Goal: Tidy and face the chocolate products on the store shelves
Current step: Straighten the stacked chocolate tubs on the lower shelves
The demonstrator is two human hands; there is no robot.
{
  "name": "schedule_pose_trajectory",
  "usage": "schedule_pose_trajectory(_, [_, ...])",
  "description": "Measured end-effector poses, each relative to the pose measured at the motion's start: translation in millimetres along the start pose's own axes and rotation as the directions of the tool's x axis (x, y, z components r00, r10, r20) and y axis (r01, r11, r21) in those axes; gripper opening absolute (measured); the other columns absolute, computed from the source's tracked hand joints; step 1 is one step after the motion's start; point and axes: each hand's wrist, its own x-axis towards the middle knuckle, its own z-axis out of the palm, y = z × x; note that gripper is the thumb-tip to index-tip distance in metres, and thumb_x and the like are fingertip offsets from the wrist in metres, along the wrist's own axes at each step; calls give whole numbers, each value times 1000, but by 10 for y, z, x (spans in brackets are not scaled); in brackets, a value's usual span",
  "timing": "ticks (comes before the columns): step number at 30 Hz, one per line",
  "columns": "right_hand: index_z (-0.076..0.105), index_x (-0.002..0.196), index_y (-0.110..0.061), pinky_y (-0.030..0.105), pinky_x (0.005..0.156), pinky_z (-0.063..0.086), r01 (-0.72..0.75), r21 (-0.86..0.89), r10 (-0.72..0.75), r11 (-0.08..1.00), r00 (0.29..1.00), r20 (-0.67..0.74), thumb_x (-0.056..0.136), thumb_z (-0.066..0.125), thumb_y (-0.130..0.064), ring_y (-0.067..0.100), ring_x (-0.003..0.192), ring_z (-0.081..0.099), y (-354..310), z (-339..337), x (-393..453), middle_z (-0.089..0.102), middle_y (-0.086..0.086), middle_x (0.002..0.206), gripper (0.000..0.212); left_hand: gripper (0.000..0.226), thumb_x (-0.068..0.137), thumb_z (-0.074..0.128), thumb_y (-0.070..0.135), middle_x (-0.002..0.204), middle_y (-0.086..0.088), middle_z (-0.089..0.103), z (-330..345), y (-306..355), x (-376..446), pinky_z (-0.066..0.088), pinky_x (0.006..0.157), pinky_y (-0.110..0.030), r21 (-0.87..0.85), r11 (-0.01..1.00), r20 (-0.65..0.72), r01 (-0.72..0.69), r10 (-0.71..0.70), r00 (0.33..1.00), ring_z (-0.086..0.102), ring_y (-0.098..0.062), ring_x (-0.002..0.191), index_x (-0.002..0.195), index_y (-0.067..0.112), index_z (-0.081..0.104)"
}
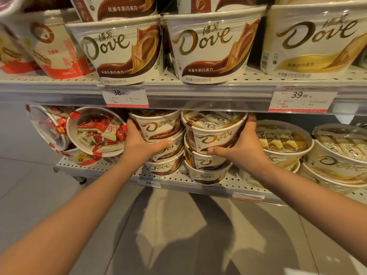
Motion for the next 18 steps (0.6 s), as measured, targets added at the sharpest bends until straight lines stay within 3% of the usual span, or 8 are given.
schedule_pose_trajectory(3, [30, 128, -13, 22, 87, 39, 55, -169, -44, 984, 997, 70, 62, 85, -15, 15, 115, 46, -36, -247, 32, 49, 1, 121, 85, 122, 40, 92, 40, 134, -4, 46, 43, 0, -8, 39, 106, -41, 62, 998, -37, -9, 11, 999, 45, -19, 125, 137, 14, 23])
schedule_pose_trajectory(6, [45, 121, -12, 24, 80, 42, 192, -399, -131, 897, 976, 176, 68, 81, -21, 16, 105, 53, -99, -439, 112, 55, -2, 108, 65, 128, 36, 89, 50, 134, -7, 48, 26, 4, 14, 41, 104, -45, 124, 992, -62, 10, -2, 998, 46, -23, 125, 138, 12, 21])
schedule_pose_trajectory(10, [43, 134, -20, 25, 83, 39, 289, -443, -164, 849, 940, 298, 76, 75, -28, 22, 108, 55, -150, -560, 192, 56, 4, 129, 67, 110, 47, 92, 33, 131, -7, 50, -43, 37, 55, 42, 102, -39, 162, 987, -30, 21, -16, 999, 48, -23, 122, 133, 9, 27])
schedule_pose_trajectory(14, [44, 136, -24, 22, 86, 36, 293, -442, -174, 848, 941, 290, 76, 74, -33, 23, 116, 52, -145, -555, 214, 54, 3, 134, 68, 98, 56, 89, 21, 128, -1, 50, -122, 58, 33, 37, 94, -25, 128, 992, 38, 6, -11, 999, 46, -14, 118, 132, 10, 29])
schedule_pose_trajectory(18, [49, 133, -25, 21, 93, 33, 353, -422, -265, 835, 930, 254, 70, 76, -38, 17, 124, 47, -116, -524, 214, 54, -2, 133, 70, 95, 62, 85, 17, 132, -2, 50, -138, 44, 29, 36, 92, -25, 105, 994, 57, 13, -19, 998, 46, -16, 122, 137, 12, 27])
